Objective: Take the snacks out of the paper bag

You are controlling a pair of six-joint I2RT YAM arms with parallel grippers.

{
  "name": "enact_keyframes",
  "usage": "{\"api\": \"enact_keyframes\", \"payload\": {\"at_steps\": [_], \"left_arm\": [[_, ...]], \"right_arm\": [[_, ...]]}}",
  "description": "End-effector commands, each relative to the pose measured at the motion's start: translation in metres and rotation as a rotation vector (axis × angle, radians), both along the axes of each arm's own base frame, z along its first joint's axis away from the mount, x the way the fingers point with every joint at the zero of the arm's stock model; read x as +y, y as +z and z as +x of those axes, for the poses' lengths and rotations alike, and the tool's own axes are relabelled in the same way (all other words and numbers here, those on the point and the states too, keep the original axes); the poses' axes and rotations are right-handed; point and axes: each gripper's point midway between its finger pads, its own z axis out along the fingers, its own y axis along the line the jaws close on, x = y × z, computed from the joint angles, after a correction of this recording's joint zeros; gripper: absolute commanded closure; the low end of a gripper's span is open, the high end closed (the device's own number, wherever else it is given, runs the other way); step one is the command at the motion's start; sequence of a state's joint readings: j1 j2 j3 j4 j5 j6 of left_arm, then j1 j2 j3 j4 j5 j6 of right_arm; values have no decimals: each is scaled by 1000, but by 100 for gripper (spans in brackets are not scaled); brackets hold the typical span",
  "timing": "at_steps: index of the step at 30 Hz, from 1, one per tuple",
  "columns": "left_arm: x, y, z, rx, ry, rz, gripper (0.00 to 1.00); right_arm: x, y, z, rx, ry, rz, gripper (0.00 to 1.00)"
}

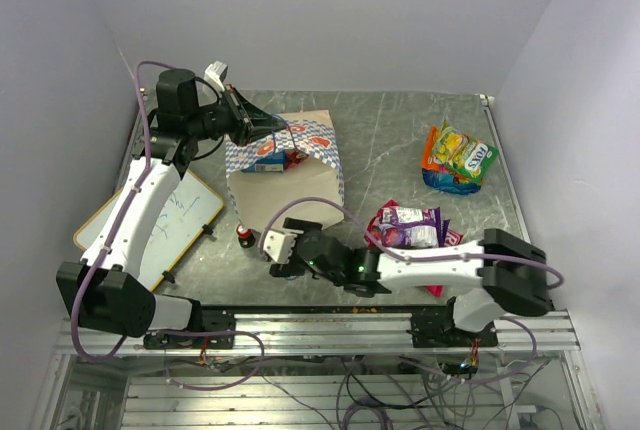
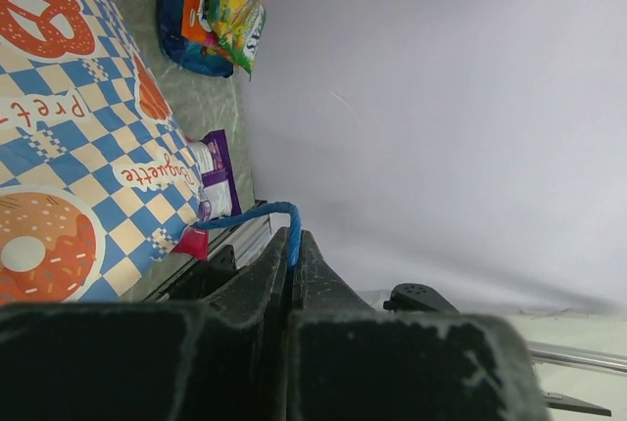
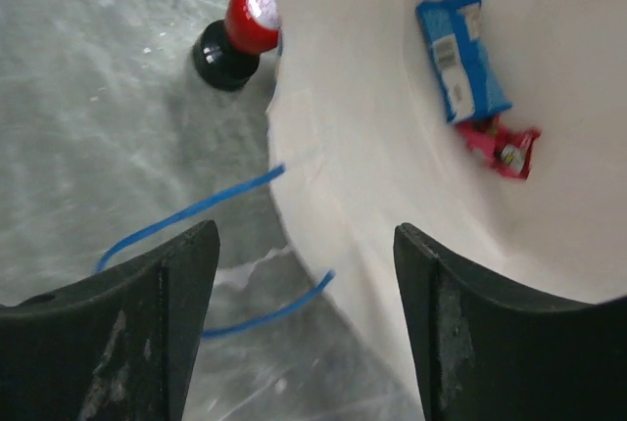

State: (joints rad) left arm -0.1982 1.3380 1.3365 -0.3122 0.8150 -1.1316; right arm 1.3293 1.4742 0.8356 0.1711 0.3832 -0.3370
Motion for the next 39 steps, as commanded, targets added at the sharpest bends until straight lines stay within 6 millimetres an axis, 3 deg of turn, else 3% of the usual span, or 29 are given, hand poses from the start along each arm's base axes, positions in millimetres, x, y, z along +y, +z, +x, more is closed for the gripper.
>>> {"api": "enact_keyframes", "payload": {"at_steps": [1, 5, 11, 16, 21, 30, 32, 37, 39], "left_arm": [[0, 18, -12, -44, -19, 2, 93], [0, 19, -15, -41, -21, 5, 93], [-2, 18, -16, -11, -39, -3, 93], [-3, 25, -11, -10, -56, 14, 93], [-4, 25, -9, -3, -70, 22, 93], [-5, 6, -13, 56, -101, 54, 93], [-6, 4, -13, 66, -98, 61, 93], [-7, 1, -15, 82, -91, 75, 93], [-7, -3, -16, 96, -89, 79, 93]], "right_arm": [[34, 49, 49, -313, 60, 93, 31], [48, 52, 96, -346, 54, 136, 35], [55, 15, 147, -455, 62, 58, 30], [64, -5, 199, -504, 15, 65, 25], [74, -27, 236, -551, 11, 22, 18], [88, -68, 266, -528, 54, -73, 18], [90, -85, 273, -500, 34, -93, 22], [90, -100, 282, -472, 12, -97, 35], [90, -106, 285, -433, 24, -93, 45]]}}
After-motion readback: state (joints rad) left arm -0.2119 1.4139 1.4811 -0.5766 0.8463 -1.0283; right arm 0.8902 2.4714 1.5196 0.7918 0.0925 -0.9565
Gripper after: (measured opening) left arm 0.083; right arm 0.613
